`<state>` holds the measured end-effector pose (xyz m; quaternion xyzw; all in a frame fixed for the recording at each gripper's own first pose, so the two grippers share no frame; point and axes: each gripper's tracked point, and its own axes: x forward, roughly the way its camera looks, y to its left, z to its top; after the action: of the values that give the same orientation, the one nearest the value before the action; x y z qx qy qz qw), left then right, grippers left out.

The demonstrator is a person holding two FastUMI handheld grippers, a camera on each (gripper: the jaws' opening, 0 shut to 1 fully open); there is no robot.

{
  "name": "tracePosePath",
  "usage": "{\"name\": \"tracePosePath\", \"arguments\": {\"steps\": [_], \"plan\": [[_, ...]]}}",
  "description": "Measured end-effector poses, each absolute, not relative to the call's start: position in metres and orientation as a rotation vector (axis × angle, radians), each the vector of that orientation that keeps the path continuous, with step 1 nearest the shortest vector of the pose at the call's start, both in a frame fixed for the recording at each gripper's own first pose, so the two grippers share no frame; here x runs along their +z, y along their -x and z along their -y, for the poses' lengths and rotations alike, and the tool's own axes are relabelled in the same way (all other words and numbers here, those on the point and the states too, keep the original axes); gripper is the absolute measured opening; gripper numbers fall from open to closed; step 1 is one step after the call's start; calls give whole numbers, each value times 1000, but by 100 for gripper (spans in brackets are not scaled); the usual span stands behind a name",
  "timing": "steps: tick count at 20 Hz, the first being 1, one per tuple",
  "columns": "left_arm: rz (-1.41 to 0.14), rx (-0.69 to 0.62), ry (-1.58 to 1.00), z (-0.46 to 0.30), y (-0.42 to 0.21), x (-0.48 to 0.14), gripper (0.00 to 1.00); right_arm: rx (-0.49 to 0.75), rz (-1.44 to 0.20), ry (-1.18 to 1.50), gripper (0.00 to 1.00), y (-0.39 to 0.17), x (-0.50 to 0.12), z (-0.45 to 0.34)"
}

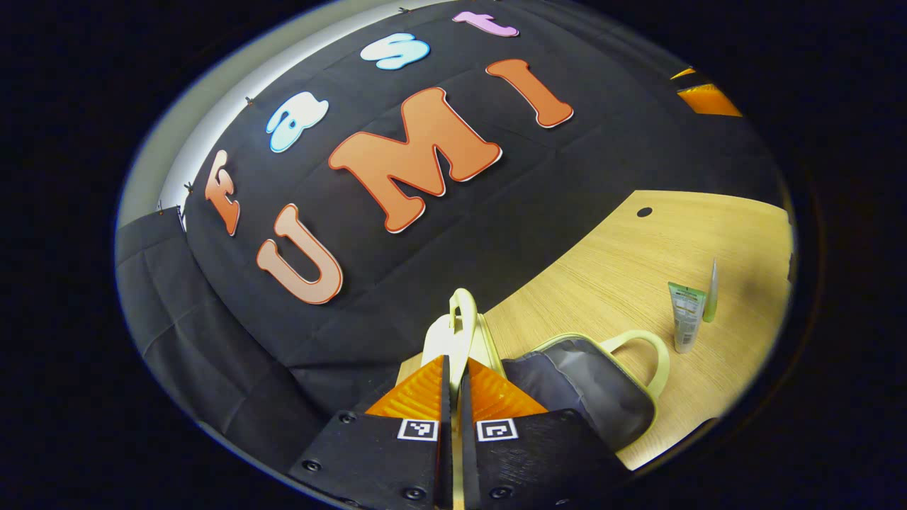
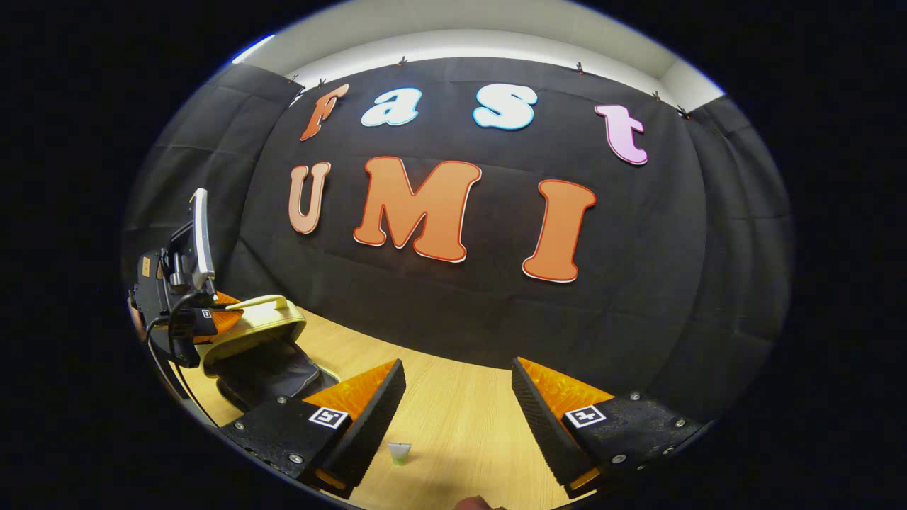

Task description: First open the suitcase, pack the skin care products into it, and then close the suitcase.

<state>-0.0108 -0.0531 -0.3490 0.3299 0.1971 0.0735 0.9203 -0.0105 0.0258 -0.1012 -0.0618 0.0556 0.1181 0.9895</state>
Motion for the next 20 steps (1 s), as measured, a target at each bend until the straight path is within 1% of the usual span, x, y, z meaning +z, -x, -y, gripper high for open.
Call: {"name": "tracePosePath", "arguments": {"steps": [4,8,12,14,17,20], "plan": [[-360,131,-682,51,11,-351,5,214,-112,138,95,16,-90,-58],[-312,90,-638,50,13,-348,5,150,-117,177,95,27,-84,-77],[-289,142,-542,37,14,-351,5,92,-145,195,95,33,-86,-97],[-286,178,-542,24,18,-351,7,79,-161,201,95,34,-88,-107],[-286,235,-484,5,22,-350,7,68,-164,207,95,35,-87,-123],[-329,308,-391,-9,30,-364,7,63,-165,205,95,32,-85,-136]]}}
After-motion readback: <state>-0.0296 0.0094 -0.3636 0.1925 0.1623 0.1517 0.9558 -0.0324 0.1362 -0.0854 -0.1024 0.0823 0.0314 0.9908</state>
